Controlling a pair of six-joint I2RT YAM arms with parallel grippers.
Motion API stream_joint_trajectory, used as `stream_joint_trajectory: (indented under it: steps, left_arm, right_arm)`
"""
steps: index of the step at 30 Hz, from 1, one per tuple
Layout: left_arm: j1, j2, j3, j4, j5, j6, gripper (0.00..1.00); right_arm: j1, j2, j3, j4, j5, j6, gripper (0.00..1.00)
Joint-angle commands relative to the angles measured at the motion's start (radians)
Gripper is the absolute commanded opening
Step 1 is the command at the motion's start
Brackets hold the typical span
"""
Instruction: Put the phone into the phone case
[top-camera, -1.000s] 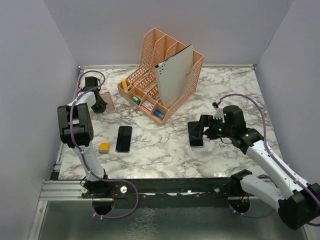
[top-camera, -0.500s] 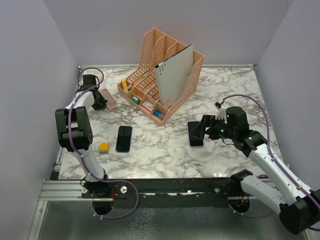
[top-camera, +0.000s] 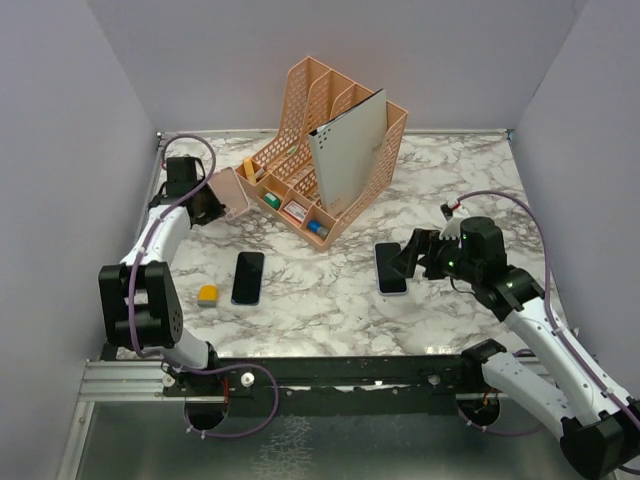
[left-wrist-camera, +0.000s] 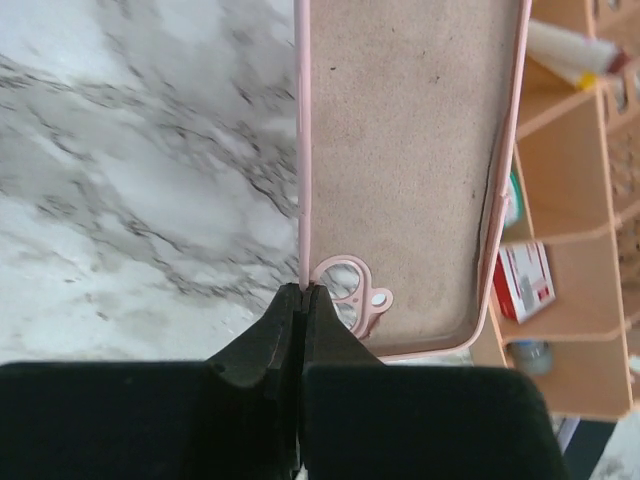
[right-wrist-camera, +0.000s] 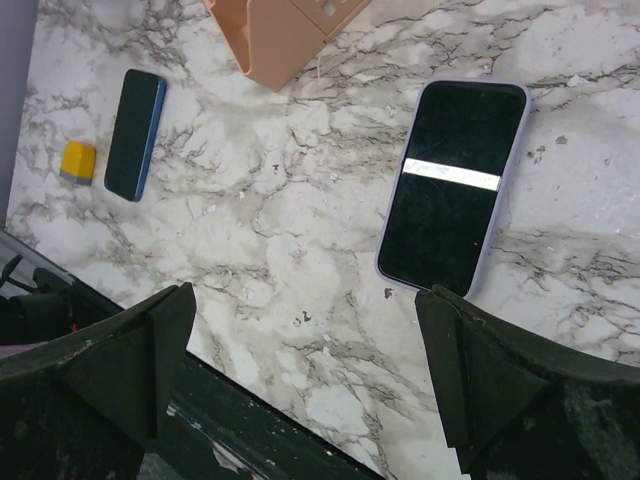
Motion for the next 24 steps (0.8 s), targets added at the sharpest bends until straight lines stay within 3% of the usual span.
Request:
stream_joint_trajectory:
  steps: [1,14,24]
  left_arm:
    - [-0.082,-0.121,-0.066,0.029,0.117,0.061,0.0]
    - [-0.306,-0.486,-0.222,-0.011,0.189,0.359,0.0]
    - [-0.488,-0.642,-0.347,0.069,0.302,0.611,0.0]
  right_arm:
    - [-0.002,-0.014,0.043,0.016,-0.038,-0.038,1.0]
    - [-0.002,-0.035,0.029,0.092,-0.114,-0.045,0.94]
    - [-0.002,0.054,0.119,0.131,-0.187,-0.047,0.87]
